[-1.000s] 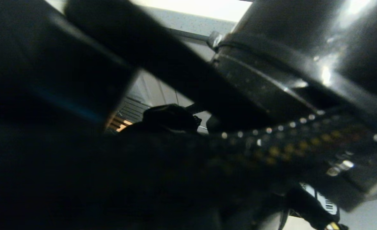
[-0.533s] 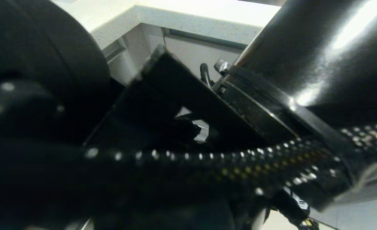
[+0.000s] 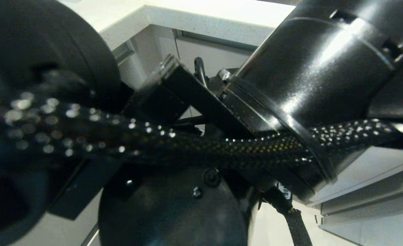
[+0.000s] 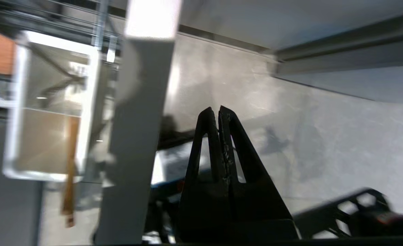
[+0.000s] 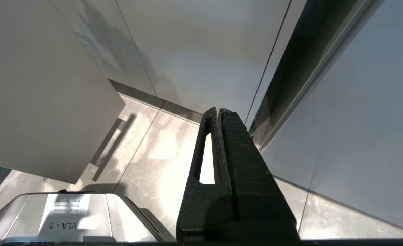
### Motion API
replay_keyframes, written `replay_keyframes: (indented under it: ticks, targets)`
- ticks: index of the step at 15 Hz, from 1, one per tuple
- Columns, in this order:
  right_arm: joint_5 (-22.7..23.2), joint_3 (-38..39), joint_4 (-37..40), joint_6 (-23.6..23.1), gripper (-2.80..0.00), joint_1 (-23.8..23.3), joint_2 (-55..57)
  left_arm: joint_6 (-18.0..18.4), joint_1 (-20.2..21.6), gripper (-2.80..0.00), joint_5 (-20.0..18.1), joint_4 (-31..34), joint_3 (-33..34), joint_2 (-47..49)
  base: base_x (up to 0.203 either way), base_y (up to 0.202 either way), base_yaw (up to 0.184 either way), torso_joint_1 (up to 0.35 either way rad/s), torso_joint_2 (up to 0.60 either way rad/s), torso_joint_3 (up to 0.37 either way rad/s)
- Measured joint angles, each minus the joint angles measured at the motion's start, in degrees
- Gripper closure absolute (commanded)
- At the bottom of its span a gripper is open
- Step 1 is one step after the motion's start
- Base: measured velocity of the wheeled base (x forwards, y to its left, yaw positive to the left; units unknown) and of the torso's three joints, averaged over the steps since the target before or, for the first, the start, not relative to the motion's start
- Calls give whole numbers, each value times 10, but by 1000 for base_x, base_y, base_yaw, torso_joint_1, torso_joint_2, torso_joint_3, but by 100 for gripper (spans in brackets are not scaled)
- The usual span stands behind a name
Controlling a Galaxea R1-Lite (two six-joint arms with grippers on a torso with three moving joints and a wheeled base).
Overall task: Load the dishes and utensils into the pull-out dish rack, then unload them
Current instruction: Close the cupboard
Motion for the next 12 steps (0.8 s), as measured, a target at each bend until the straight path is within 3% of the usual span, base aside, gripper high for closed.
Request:
replay_keyframes:
  ticks: [4, 12]
  targets:
    - [0, 0, 0, 0, 0, 0, 0, -3, 15, 0, 83, 47, 1, 0, 0, 0, 0, 0, 0, 0]
    - [0, 0, 0, 0, 0, 0, 0, -1, 79, 0, 128, 100, 7, -9, 0, 0, 0, 0, 0, 0]
